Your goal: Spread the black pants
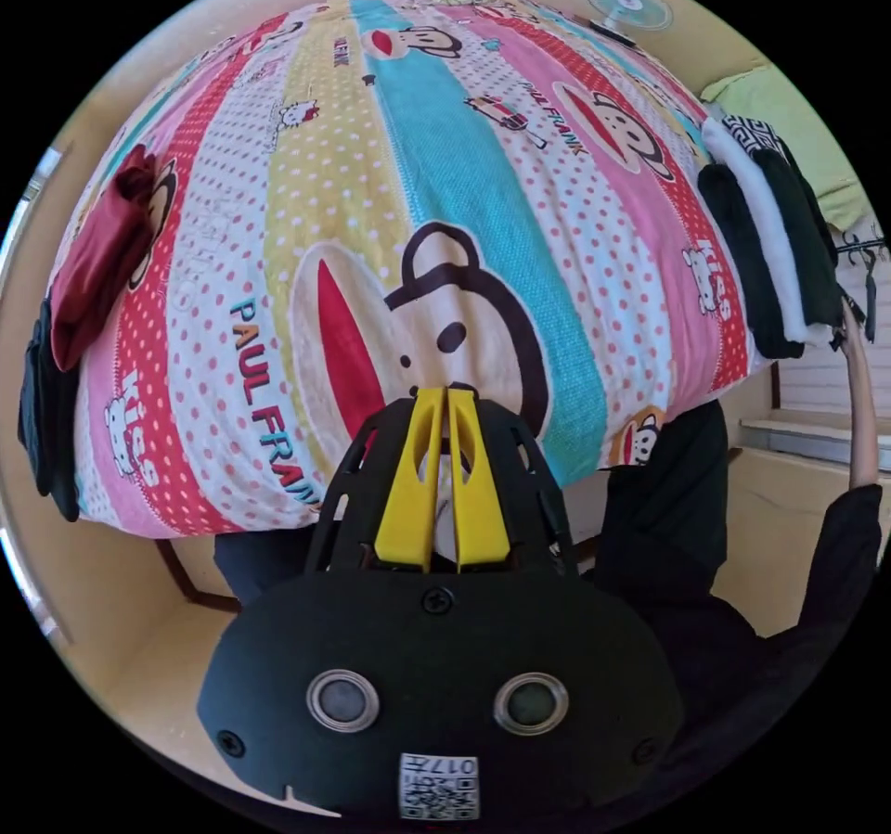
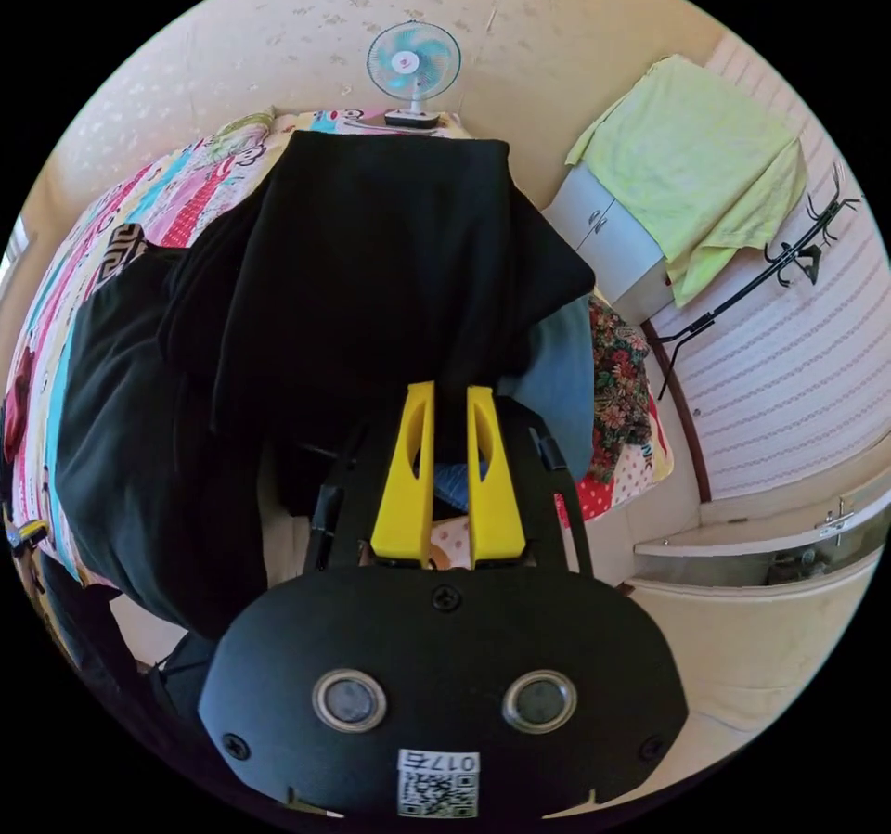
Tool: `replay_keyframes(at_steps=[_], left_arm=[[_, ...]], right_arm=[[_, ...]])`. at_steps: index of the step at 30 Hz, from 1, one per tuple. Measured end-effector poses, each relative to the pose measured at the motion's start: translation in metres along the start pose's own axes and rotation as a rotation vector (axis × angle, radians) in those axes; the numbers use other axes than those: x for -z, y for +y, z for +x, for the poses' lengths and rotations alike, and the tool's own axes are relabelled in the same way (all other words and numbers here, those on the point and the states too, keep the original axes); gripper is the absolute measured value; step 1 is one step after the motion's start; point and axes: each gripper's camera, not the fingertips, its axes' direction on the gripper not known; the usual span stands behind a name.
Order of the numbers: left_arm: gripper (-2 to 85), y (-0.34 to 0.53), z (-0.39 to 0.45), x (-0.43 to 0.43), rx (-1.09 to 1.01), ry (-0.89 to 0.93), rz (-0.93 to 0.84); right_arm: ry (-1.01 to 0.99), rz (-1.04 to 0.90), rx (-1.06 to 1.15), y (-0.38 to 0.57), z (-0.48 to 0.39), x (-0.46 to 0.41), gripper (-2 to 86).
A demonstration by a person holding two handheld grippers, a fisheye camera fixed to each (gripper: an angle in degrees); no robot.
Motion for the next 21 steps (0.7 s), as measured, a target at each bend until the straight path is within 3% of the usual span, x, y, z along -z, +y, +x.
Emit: replay_keyframes(at_steps=[4,8,11,14,17,21], left_arm=[[-1.0,-0.007,-0.027,0.013,0.101,0.149,-0.05],[-1.0,-0.004,-0.022,0.026,0.085,0.094,-0.025],[-1.0,0.006,-0.012,0.039,-0.005,-0.002,0.033],[-0.9,0.021,-0.026,0.054,-0.036,0.038,0.112],[-0.7,0.039,-0.068,0.063,-0.001,0.235,0.209],[-0.6,0.059,-0.127,0.064,0.011,0.561,0.312]], right_arm=[[-0.058,0.019,-0.035,0.018,0.012,-0.014,6.9],[-0.091,-0.036,0.023,0.034,0.013,-0.017,5.0],[0.189,-0.131,0.173,0.053,-0.024,-0.023,2.3],[0.48,-0.07,0.247,0.078,-0.064,-0.013,1.0],[0.495,0.061,0.364,0.086,-0.108,0.014,0.5],[0.269,0.104,0.563,0.058,-0.19,0.04,0.3]])
